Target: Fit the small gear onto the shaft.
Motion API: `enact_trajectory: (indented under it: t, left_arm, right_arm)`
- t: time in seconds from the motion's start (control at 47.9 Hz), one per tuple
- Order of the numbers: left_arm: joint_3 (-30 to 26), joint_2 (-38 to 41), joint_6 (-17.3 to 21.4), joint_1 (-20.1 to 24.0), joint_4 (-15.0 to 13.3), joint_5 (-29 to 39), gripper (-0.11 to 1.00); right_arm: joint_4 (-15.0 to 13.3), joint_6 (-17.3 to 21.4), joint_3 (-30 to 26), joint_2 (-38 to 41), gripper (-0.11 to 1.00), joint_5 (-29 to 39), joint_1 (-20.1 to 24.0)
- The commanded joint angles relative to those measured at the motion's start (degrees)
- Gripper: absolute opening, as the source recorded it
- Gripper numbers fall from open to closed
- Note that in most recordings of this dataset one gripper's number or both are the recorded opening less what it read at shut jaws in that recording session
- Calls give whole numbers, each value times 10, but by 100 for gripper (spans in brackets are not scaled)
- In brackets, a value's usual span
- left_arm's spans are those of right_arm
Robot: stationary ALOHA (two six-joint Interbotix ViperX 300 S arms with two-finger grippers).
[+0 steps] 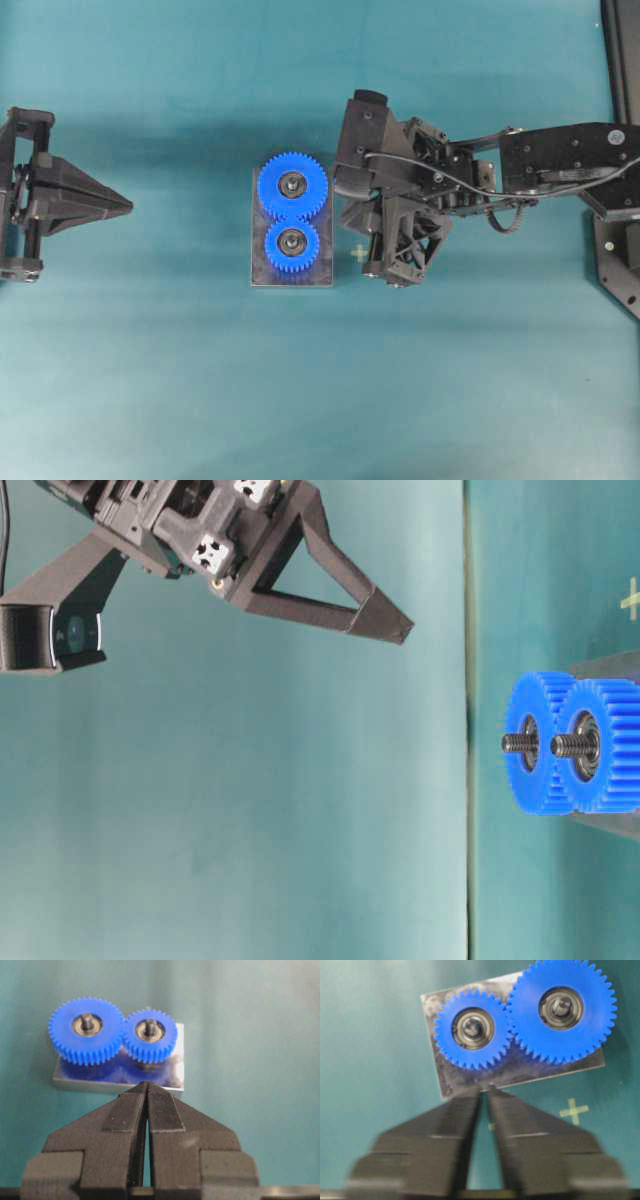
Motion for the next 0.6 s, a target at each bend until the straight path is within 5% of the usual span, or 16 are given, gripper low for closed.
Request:
enact_trajectory:
  t: [0.0, 0.584]
  left_arm:
    - [-8, 1, 0, 0, 2, -5, 0]
    - [-3, 1, -3, 0, 2, -7, 0]
  right_arm:
    - [-1, -6, -5, -14, 33, -4, 1]
    - [-1, -6, -1, -14, 33, -4, 9]
